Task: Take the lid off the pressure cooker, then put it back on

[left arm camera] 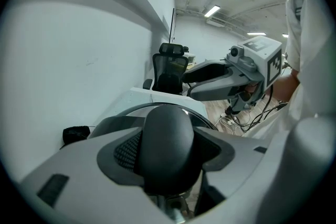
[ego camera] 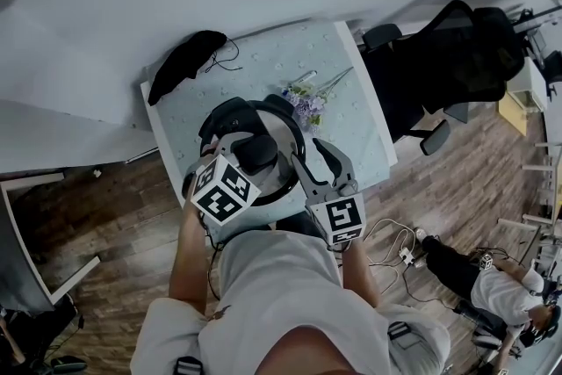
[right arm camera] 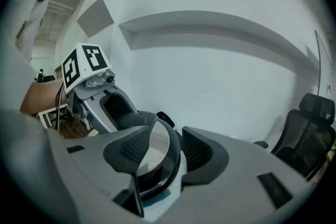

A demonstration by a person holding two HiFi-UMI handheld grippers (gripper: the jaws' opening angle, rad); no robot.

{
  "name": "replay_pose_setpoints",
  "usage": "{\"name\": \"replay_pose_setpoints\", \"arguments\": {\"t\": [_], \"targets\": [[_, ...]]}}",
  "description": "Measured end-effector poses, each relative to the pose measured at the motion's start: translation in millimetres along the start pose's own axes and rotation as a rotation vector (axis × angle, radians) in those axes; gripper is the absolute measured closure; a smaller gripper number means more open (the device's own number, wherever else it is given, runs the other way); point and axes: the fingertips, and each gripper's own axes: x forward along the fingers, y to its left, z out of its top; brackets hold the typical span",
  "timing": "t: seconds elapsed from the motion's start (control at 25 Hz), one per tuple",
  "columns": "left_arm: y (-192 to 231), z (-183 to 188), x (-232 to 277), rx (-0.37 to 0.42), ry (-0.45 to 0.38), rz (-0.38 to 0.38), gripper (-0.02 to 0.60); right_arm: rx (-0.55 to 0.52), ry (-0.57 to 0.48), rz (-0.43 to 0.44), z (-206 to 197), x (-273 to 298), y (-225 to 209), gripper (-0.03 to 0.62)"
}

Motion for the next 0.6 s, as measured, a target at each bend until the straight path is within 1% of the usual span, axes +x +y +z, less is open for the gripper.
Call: {"name": "replay_pose_setpoints", "arguments": {"t": [0.24, 0.6], "targets": [[-3, 4, -6, 0.012, -0.004, -0.004, 0.308, -0.002, -0.012, -0.008, 4, -5, 2, 0.399], [-5, 17, -14, 0.033, -0.029, 0.003, 0.308, -0.017, -0.027, -0.042, 11, -16, -1, 0.399]]}}
